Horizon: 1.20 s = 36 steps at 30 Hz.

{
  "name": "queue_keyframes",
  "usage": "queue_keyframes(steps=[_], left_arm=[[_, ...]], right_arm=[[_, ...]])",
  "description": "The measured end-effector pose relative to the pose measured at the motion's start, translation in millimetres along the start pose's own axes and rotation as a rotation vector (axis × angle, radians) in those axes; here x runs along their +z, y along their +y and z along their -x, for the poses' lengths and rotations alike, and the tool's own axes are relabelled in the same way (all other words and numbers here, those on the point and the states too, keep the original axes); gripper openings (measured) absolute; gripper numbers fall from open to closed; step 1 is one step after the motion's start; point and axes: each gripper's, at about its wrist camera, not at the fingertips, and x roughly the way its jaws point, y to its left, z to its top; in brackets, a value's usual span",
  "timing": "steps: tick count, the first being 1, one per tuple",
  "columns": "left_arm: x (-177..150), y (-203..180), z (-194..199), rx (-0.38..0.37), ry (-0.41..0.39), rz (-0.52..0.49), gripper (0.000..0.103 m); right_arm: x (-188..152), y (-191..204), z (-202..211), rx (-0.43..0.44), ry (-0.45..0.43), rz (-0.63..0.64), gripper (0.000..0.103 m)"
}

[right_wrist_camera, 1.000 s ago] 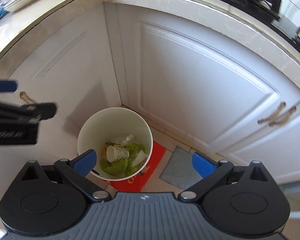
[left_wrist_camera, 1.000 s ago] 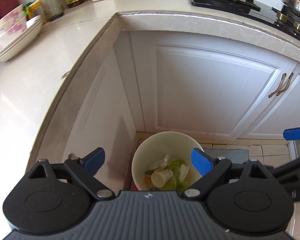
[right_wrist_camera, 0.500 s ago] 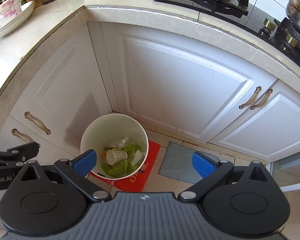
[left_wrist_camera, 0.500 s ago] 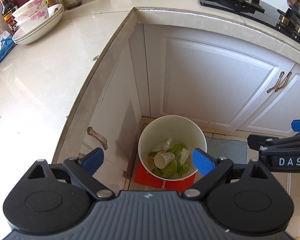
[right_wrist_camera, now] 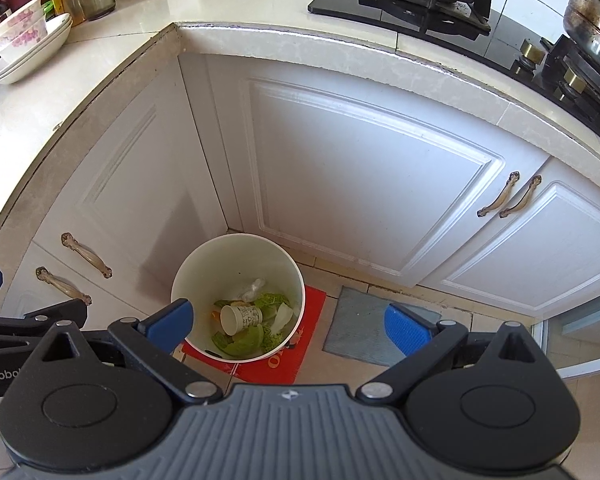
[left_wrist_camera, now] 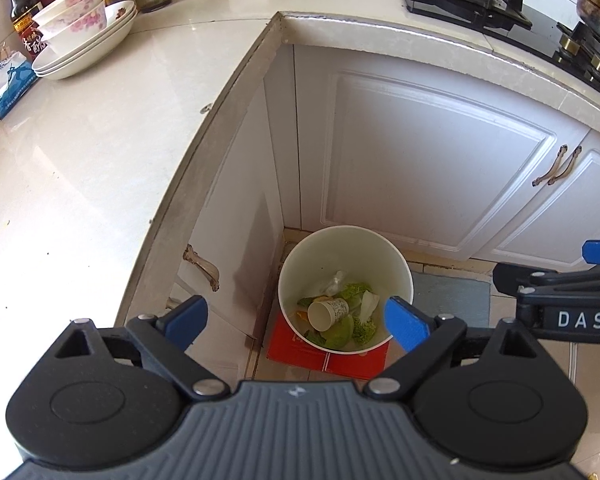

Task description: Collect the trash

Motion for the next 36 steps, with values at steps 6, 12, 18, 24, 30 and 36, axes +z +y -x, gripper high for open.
queue_keyframes(steps=[6,12,18,24,30,36], left_arm=[[0.7,0.9,0.7,-0.003,0.001,0.005,0.095],[1.0,1.7,2.0,-0.002,0.0,0.004,0.095],[0.8,2.5,2.4,-0.006,0.0,0.006,0.095],[1.4,3.2,2.4,-0.007,0.001,0.007,0.095],[2.3,4.1,2.9,-0.004,0.002,0.009,0.095],[3.1,3.3,4.4,0.0,0.002,0.01,0.095]], right_arm=[[-0.1,0.9,1.6,-0.002,-0.003,-0.002,0.103],[0.1,0.4,3.0,-0.002,-0.005,-0.004,0.103],[0.3,0.2,3.5,-0.007,-0.008,-0.002,0.103],[1.1,0.8,4.2,-0.009,-0.009,0.0,0.103],[1.5,1.9,4.9,-0.009,-0.012,0.0,0.103],[4.5,0.3,4.8,-0.007,-0.011,0.002,0.103]])
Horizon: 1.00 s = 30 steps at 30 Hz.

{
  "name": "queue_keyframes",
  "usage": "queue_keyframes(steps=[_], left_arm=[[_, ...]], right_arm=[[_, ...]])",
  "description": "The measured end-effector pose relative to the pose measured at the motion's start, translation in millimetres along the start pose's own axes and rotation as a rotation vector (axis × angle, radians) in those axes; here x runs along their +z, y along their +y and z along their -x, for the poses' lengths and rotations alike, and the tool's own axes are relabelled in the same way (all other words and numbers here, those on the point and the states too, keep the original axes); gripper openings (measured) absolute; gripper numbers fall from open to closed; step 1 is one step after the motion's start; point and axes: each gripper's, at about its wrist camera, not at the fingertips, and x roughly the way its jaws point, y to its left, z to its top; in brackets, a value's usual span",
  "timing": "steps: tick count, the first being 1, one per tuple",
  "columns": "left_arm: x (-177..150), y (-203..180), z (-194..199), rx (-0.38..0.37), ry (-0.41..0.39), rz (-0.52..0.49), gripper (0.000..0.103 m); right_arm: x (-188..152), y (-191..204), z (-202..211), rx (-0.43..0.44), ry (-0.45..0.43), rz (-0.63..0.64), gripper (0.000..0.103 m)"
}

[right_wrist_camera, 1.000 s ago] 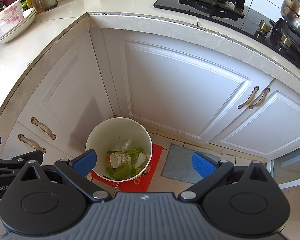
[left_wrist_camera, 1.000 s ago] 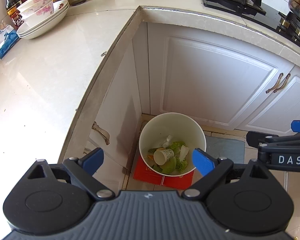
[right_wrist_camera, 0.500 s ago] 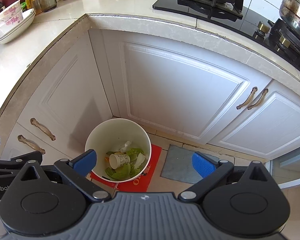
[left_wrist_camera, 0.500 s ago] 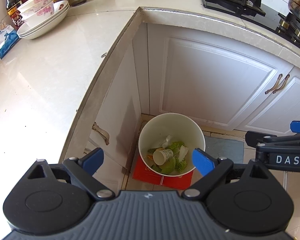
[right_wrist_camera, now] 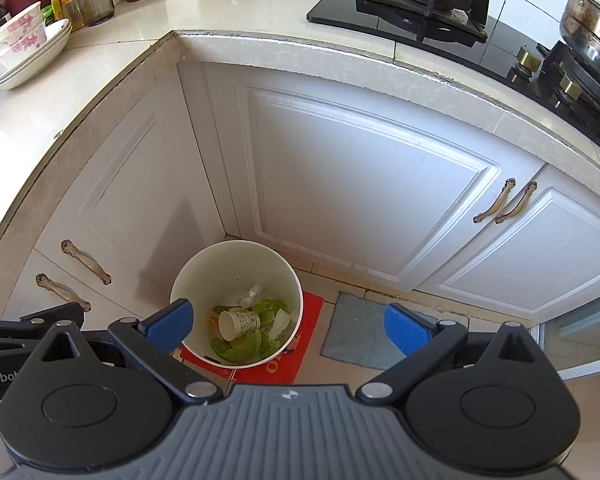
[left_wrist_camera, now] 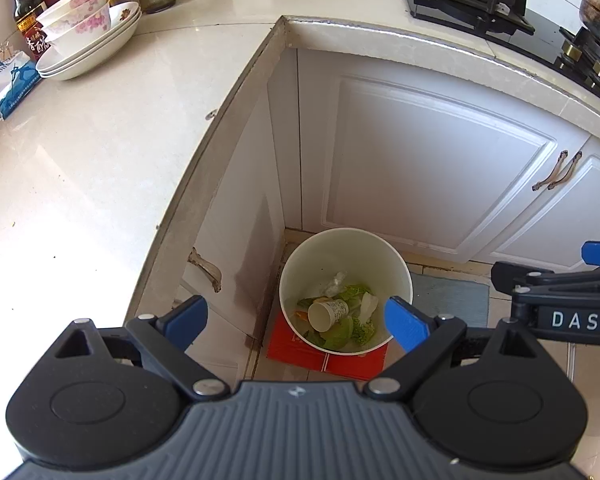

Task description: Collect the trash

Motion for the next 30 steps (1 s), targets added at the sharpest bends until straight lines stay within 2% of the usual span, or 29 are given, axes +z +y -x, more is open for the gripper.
queue_keyframes(steps=[30], left_arm=[[2.7,1.7,0.4,0.0,0.011,0.009,0.095]], right_arm=[[2.8,2.0,0.6,-0.003,0.0,0.008,0.103]])
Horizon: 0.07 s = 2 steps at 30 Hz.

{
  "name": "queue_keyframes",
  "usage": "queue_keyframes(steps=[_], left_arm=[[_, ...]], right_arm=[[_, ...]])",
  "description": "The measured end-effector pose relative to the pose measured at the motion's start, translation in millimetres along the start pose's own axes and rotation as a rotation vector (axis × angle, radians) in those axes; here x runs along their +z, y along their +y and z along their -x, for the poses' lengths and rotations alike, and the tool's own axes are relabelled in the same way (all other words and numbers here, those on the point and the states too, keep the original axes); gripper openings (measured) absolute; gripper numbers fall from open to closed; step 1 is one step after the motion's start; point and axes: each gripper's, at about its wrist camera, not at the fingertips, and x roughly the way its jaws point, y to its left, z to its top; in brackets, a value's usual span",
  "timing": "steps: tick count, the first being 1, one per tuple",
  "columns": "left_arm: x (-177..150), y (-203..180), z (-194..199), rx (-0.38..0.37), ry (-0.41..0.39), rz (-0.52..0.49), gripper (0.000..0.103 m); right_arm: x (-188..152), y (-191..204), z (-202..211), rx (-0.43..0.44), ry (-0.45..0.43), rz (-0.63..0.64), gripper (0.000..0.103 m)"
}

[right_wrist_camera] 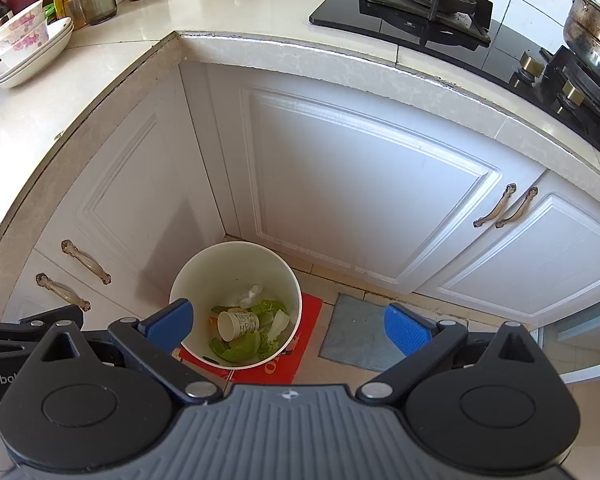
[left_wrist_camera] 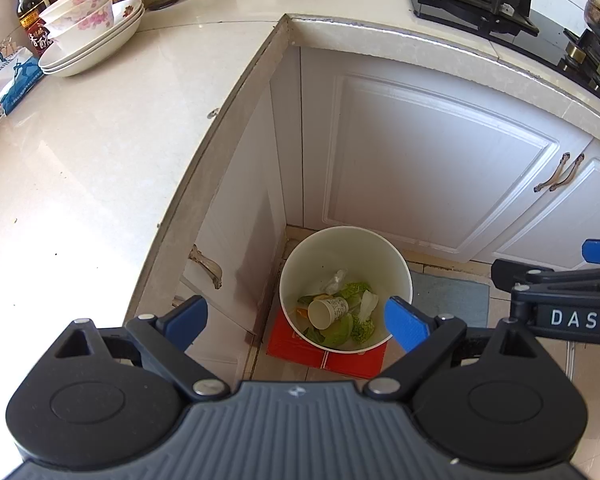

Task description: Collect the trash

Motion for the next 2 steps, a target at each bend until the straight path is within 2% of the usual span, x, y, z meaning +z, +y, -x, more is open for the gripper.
queue_keyframes(steps=[2], left_arm=[[0.1,0.5,0.4,-0.001,-0.001,0.0,0.095]], right_arm=[[-0.3,0.6,0.5,-0.001,0.0,0.0,0.103]])
